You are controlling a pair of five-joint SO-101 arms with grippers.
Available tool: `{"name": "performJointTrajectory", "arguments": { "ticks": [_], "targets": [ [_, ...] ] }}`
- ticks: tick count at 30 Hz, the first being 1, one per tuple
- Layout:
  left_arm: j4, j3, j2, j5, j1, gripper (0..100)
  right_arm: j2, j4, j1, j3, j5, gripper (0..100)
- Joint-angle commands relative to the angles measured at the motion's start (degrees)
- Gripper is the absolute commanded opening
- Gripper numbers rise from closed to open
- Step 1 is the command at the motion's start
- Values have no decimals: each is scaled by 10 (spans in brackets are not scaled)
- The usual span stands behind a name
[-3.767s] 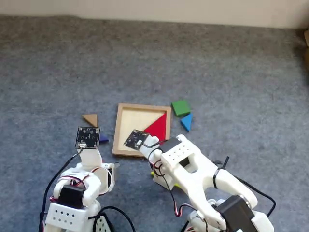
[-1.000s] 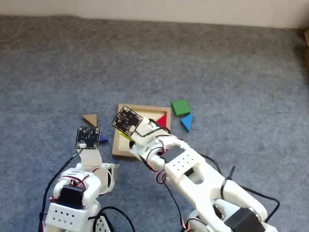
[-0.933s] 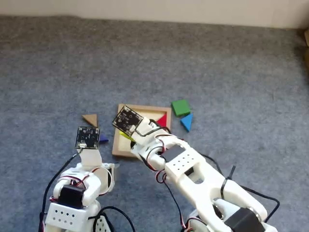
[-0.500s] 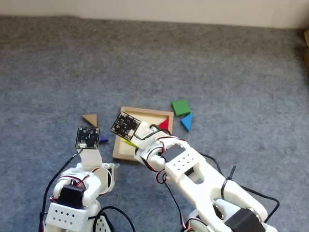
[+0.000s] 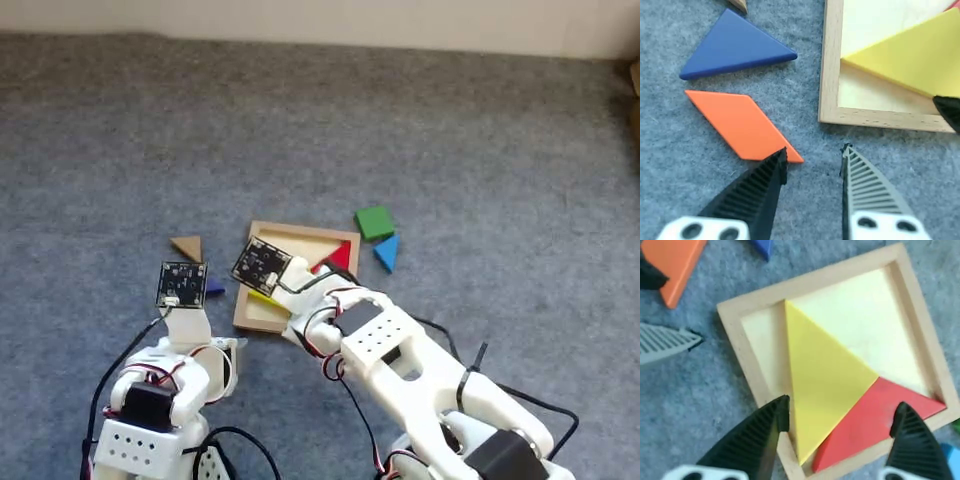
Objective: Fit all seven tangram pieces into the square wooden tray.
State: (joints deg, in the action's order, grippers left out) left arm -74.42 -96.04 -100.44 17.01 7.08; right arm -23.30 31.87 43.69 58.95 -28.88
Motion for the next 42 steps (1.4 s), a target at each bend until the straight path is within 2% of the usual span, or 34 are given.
{"name": "performJointTrajectory", "arguments": {
  "ticks": [1,4,8,10,13,18,28,32,36,42],
  "targets": [
    [-4,-13,-11,4,2,179,-10,18,1,-59,-2,293],
    [-4,-13,-11,4,2,179,-10,42,-14,-84,6,211],
    [-4,-13,-11,4,2,179,-7,44,-51,-116,76,78],
    [-4,-13,-11,4,2,179,-5,42,-65,-128,95,49],
    [-4,-13,-11,4,2,179,-3,36,-67,-131,112,49],
    [-4,-13,-11,4,2,179,7,-51,-47,-115,120,49],
    [-4,-13,-11,4,2,179,129,-50,-16,-122,119,49],
    [-4,-13,-11,4,2,179,130,16,-16,-126,109,49],
    [-4,-13,-11,4,2,179,132,68,6,-126,45,47],
    [-4,-13,-11,4,2,179,131,75,15,-125,44,46]
  ]
}}
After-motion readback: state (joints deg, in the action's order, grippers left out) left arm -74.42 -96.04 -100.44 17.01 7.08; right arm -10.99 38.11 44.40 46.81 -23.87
